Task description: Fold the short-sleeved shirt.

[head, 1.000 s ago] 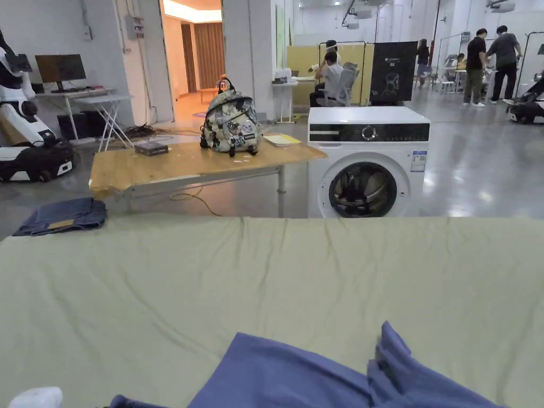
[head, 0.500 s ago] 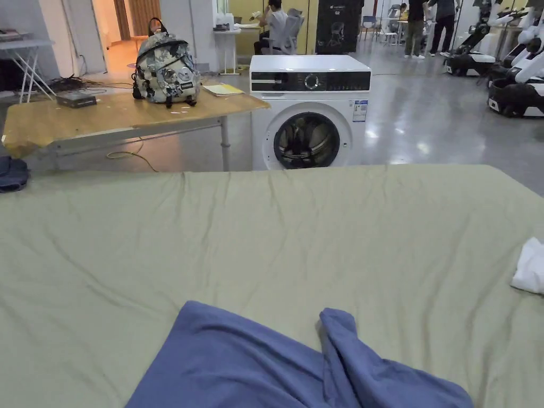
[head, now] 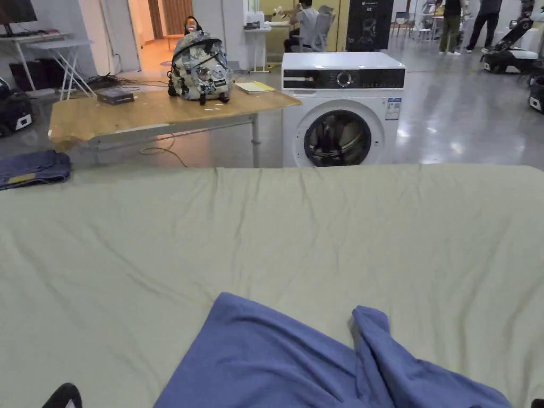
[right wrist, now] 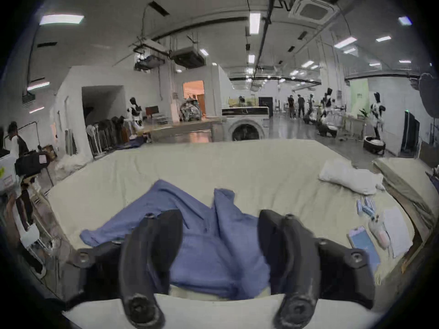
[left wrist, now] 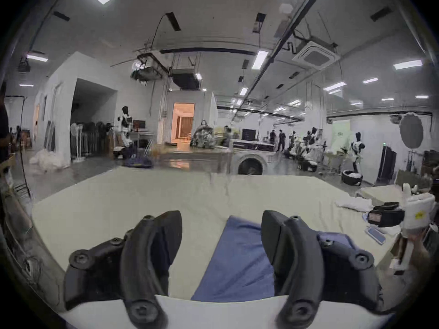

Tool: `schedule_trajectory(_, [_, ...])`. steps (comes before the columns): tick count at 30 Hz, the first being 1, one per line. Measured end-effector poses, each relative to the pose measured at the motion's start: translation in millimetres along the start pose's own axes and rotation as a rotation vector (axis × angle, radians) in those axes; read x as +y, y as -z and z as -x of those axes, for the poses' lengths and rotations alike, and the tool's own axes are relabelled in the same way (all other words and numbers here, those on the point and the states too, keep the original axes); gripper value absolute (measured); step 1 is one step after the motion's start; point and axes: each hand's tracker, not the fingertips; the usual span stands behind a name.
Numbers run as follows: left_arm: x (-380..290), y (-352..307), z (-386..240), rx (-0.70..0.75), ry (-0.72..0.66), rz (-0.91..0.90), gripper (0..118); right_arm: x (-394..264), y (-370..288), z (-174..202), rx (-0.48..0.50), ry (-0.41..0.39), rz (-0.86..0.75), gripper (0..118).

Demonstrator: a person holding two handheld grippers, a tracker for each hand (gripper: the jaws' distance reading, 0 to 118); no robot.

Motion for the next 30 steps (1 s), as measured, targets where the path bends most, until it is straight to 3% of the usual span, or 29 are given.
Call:
schedule_trajectory(2, [3, 0, -7, -0.004, 0.002, 0.001, 17, 1, 4, 8, -0.003, -0.017, -0.004, 17])
schedule_trajectory(3, [4, 0, -8, -0.011, 0.004, 0.012, 0, 1, 6, 11, -0.005, -0.023, -0.003, 6])
schedule_trajectory(5, [3, -3, -9, -0.001, 0.022, 0.004, 0, -1, 8, 14, 0.011, -0.032, 0.016, 0])
schedule_trajectory(9, [-6, -2, 2, 0.044, 0.033, 0.099, 0, -8, 9, 17, 0.015, -0.044, 0.029, 0])
schedule_trajectory(12, [-23, 14, 28, 0.04, -0.056, 0.277, 0, -14, 9, 13, 0.024, -0.013, 0.034, 0])
schedule_trajectory(13, [-35, 22, 35, 0.009, -0.114, 0.378, 10, -15, 9, 11, 0.027, -0.002, 0.038, 0])
schedule_trajectory(15, [-62, 31, 47, 0.026, -0.15, 0.417, 52, -17, 9, 8, 0.032, 0.021, 0.05, 0])
schedule_trajectory(17, [-92, 44, 61, 0.083, -0.167, 0.464, 58, -21, 9, 3, 0.031, 0.029, 0.061, 0])
schedule_trajectory(22, [-146, 73, 80, 0.14, -0.213, 0.632, 58, -28, 4, -8, -0.002, 0.03, 0.098, 0])
schedule_trajectory(25, [-161, 80, 82, 0.104, -0.326, 0.668, 56, -33, 3, -15, -0.014, 0.058, 0.118, 0])
schedule_trajectory(26, [-166, 84, 81, 0.113, -0.335, 0.692, 49, -34, 3, -17, -0.016, 0.073, 0.124, 0])
schedule_trajectory(28, [-172, 88, 71, 0.134, -0.301, 0.727, 9, -36, 5, -20, -0.024, 0.087, 0.138, 0])
schedule_trajectory(30, [-174, 88, 62, 0.121, -0.294, 0.708, 4, -36, 8, -22, -0.038, 0.081, 0.146, 0])
